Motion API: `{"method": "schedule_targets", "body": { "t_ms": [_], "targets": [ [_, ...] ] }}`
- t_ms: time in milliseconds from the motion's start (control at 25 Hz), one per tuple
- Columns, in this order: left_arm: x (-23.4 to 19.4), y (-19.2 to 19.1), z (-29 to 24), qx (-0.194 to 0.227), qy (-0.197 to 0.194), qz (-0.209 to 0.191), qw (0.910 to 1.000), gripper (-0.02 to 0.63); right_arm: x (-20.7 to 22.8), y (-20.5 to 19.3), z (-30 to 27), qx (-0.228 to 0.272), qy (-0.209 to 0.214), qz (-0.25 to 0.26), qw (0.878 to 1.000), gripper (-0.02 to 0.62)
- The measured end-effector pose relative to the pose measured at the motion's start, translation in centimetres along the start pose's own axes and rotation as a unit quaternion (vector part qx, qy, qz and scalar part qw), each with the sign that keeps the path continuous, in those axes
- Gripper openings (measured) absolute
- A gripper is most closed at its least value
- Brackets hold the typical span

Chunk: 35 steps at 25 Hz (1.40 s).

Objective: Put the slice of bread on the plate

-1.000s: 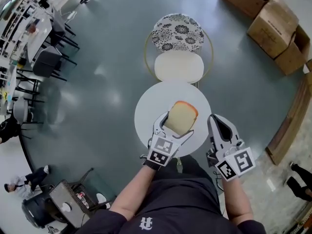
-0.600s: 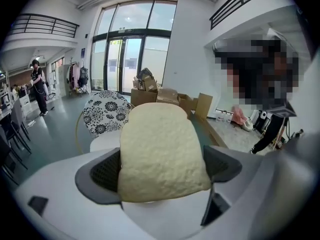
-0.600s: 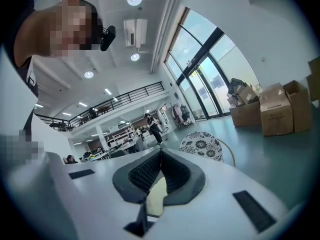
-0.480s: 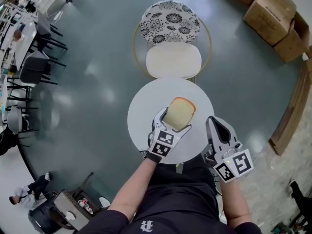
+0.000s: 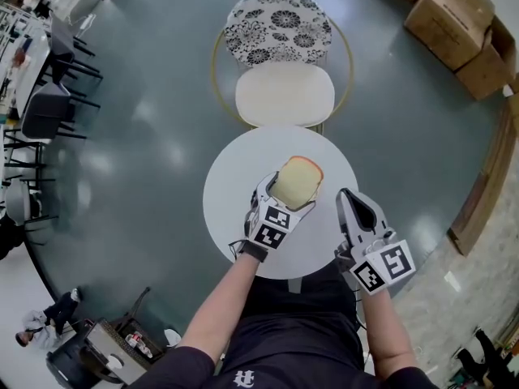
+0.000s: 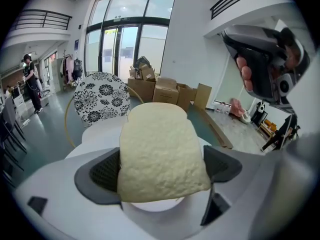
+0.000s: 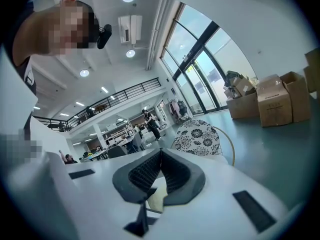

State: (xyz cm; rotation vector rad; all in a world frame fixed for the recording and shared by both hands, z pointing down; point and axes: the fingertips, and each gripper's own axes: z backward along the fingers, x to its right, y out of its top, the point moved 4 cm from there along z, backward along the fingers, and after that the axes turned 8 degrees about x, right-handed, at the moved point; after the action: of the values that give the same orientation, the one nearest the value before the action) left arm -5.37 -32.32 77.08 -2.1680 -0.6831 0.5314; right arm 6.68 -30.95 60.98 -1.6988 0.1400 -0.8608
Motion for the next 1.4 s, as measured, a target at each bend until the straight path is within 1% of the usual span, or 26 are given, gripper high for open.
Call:
{"method": "schedule_targets", "body": {
  "t_ms": [360,600,720,1000,1160,1400],
  "targets": [
    [-0.7,-1.1,-2.2,-0.016,0.003,0.002,0.9999,0.517,1.7,-3.1,-2.6,-0.005,-0.009,0.003,1.0,0.006],
    [-0.7,-1.9,-3.2,-0.037,-0.006,0.003,0.9993,0.517,1.8,-3.1,-3.6,0.0,-0.006,-0.001,1.0,0.006],
    [-0.8,-1.9,-3.7,-0.035,-0.008,0.001,0.9993,0.517,1.7,-3.2,-3.7,0.0,-0.005,-0.003,1.0,0.006],
    [-1.6,-2.2,-4.1,-0.033,0.009,-0.001,0.9994,0.517,2.0,-3.4,-2.9,0.001,-0.012,-0.008,1.0,0.006],
    [-1.6,-2.1,-4.2,-0.029,0.009,0.0,0.9995,0.517,2.0,-3.0,-2.8,0.003,-0.011,-0.005,1.0,0.006],
    [-1.3,-1.2,-2.9,-0.02,0.008,0.004,0.9998,0.517,0.8,-2.1,-2.2,-0.002,-0.006,-0.003,1.0,0.006]
  ]
}}
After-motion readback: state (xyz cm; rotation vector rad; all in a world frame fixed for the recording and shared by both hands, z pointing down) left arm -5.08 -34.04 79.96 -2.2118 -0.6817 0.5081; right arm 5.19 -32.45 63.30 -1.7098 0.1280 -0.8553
